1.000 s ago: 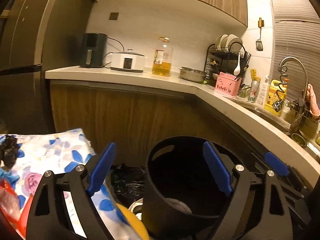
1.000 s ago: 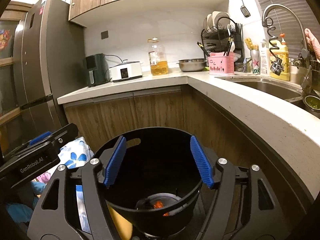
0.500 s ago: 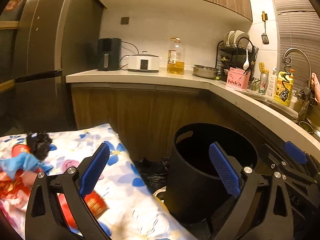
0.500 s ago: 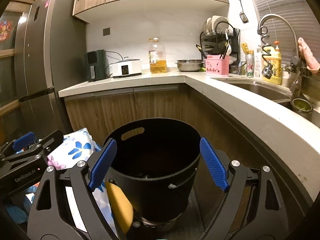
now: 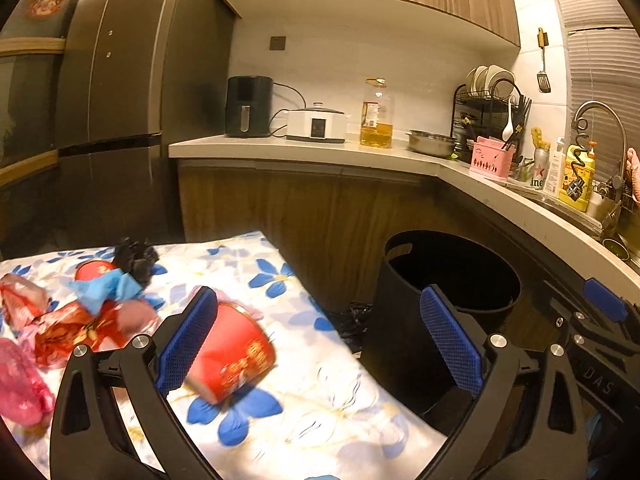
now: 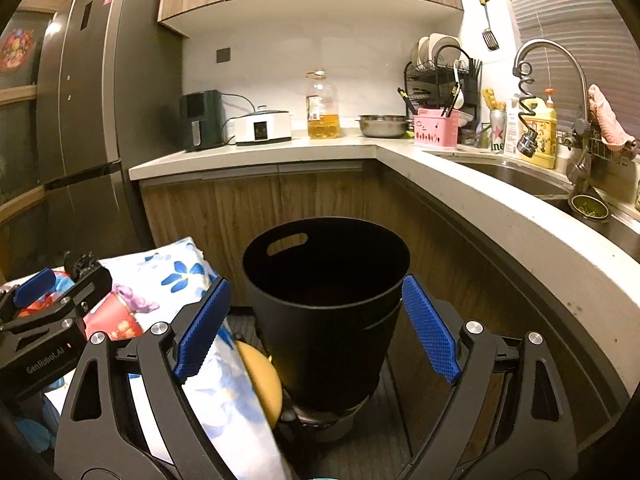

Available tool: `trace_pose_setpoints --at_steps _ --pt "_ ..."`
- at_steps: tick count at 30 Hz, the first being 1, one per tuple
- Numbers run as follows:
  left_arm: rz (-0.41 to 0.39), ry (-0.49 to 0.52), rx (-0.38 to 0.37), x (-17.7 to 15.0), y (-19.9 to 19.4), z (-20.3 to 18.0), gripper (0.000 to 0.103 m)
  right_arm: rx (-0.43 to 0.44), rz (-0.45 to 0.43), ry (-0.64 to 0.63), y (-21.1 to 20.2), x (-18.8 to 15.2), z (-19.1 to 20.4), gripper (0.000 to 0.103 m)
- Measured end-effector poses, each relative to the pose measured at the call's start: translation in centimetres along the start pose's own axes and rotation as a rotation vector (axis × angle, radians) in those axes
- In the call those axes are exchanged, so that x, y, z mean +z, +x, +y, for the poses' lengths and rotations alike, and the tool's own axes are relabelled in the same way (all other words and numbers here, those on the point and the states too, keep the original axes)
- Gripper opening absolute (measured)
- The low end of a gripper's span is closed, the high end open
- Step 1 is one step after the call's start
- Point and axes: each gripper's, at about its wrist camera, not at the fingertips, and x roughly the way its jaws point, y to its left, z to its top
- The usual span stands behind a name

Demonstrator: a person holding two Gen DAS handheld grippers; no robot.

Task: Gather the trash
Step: 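Move both open grippers back over the table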

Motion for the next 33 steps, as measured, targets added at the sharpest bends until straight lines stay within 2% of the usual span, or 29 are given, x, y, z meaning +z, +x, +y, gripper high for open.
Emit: trace_pose_setpoints --at_steps 11,20,26,33 --pt "-0.017 -0.029 0.028 -1.2 -3.9 2.5 0.097 0.031 -0.023 -0.026 -3.7 -0.7 2.8 0.086" --pt "-0.021 -0.053 0.085 -2.3 -6.6 5.3 0.097 0.088 -0.024 -0.053 -5.5 -2.0 5.9 0.086" --pt "-0.030 -0.075 0.139 -3.1 -8.2 7.8 0.097 0.123 -0.026 -0.070 -6.1 -2.5 7.9 0.086" --pt "-0.024 -0.085 0.245 -4.5 -9.7 11.4 0.097 0.165 -0.021 -0.080 -6.3 -3.4 10.0 0.086"
